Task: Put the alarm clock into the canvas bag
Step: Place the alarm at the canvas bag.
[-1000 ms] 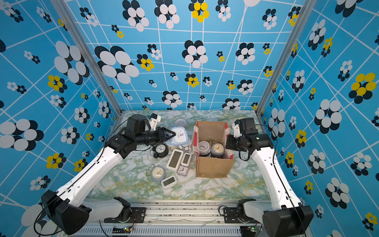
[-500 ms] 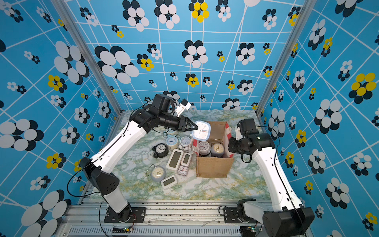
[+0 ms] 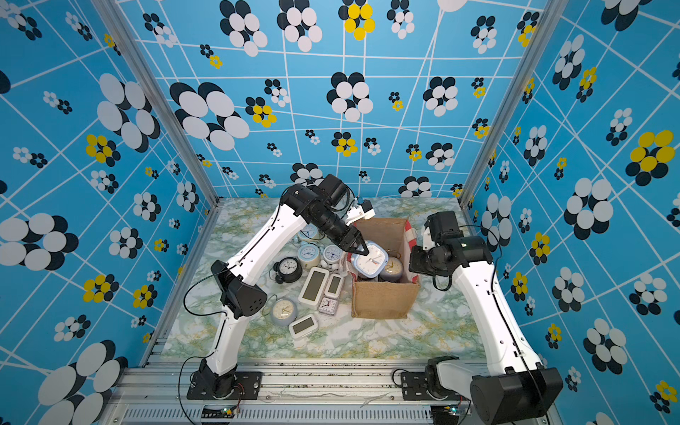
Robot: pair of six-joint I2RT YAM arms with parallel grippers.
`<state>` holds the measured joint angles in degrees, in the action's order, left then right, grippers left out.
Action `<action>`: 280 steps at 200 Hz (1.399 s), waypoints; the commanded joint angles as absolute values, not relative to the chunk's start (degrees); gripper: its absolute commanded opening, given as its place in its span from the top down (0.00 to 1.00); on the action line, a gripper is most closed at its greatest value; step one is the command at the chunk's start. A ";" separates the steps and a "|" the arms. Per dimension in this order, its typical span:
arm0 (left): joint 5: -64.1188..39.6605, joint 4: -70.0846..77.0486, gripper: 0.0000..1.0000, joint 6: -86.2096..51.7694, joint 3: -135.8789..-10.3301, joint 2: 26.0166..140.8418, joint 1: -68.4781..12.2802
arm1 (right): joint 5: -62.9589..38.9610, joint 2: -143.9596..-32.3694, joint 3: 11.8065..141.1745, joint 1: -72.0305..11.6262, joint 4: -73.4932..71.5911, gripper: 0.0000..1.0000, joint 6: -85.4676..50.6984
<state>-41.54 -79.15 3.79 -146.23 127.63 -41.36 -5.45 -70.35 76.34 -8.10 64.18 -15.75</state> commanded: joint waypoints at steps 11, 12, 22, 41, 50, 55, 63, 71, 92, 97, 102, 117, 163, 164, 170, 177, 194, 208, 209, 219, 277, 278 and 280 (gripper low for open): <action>-36.86 -83.88 1.00 14.16 -148.14 130.14 -45.63 | -5.80 -71.26 77.63 -8.15 67.06 1.00 -15.36; -36.62 -83.91 1.00 14.29 -148.16 130.20 -45.76 | -5.80 -71.27 77.75 -8.12 67.06 1.00 -15.28; -34.78 -84.02 0.99 15.67 -148.18 131.32 -46.92 | -5.80 -71.37 77.70 -8.18 66.96 1.00 -15.28; -31.81 -84.90 1.00 18.46 -148.23 133.63 -48.66 | -5.89 -71.54 77.52 -8.13 66.75 1.00 -15.19; -30.45 -85.48 1.00 19.87 -148.17 134.61 -49.64 | -5.89 -71.54 77.45 -8.17 66.71 1.00 -15.16; -29.69 -85.52 0.99 20.70 -148.19 135.14 -50.10 | -5.97 -71.54 77.48 -8.18 66.69 1.00 -15.20; -28.58 -87.60 1.00 21.85 -148.19 136.07 -50.80 | -5.98 -71.62 77.44 -8.18 66.53 1.00 -15.19; -27.98 -88.42 0.99 22.92 -148.19 137.05 -51.43 | -6.06 -71.63 77.35 -8.16 66.46 1.00 -15.16; -26.12 -90.00 0.99 24.75 -148.23 139.64 -52.51 | -6.22 -71.81 77.39 -8.16 66.28 1.00 -15.12; -25.60 -90.21 0.99 25.01 -148.19 140.25 -52.69 | -6.24 -71.84 77.27 -8.17 66.27 1.00 -15.14; -25.03 -90.51 0.98 25.18 -148.18 140.69 -52.88 | -6.24 -71.81 77.28 -8.13 66.27 1.00 -15.19; -23.73 -91.00 0.97 25.73 -148.18 142.11 -53.32 | -6.24 -71.81 77.21 -8.17 66.18 1.00 -15.20; -21.19 -90.30 0.60 26.42 -148.18 143.73 -53.20 | -6.28 -71.99 76.93 -8.17 66.01 1.00 -15.12; -21.01 -90.24 0.59 26.40 -148.18 143.71 -53.18 | -6.26 -71.99 76.96 -8.17 66.01 1.00 -15.16; -19.82 -89.63 0.49 26.17 -148.23 143.55 -53.24 | -6.24 -71.98 76.99 -8.17 65.93 1.00 -15.12; -18.67 -88.90 0.42 25.94 -148.19 143.28 -53.02 | -6.24 -71.98 76.99 -8.15 65.93 1.00 -15.17; -17.12 -86.94 0.30 25.51 -148.19 142.12 -52.48 | -6.11 -71.92 77.10 -8.20 66.01 1.00 -15.15; -16.17 -84.19 0.24 24.90 -148.21 140.65 -52.01 | -5.82 -71.89 77.17 -8.13 66.01 1.00 -15.17; -16.13 -84.02 0.24 24.84 -148.19 140.60 -52.02 | -5.77 -71.89 77.21 -8.15 66.01 1.00 -15.19; -16.00 -82.61 0.21 24.55 -148.18 139.59 -51.65 | -5.48 -71.85 77.25 -8.17 66.01 1.00 -15.19; -16.90 -75.81 0.13 21.99 -148.04 134.73 -50.04 | -3.74 -71.43 77.34 -8.17 65.07 0.95 -15.81; -16.93 -75.74 0.13 21.89 -148.02 134.60 -50.03 | -3.72 -71.40 77.34 -8.17 65.05 0.95 -15.81; -16.96 -75.51 0.13 21.75 -147.97 134.50 -49.95 | -3.65 -71.38 77.34 -8.17 65.04 0.95 -15.77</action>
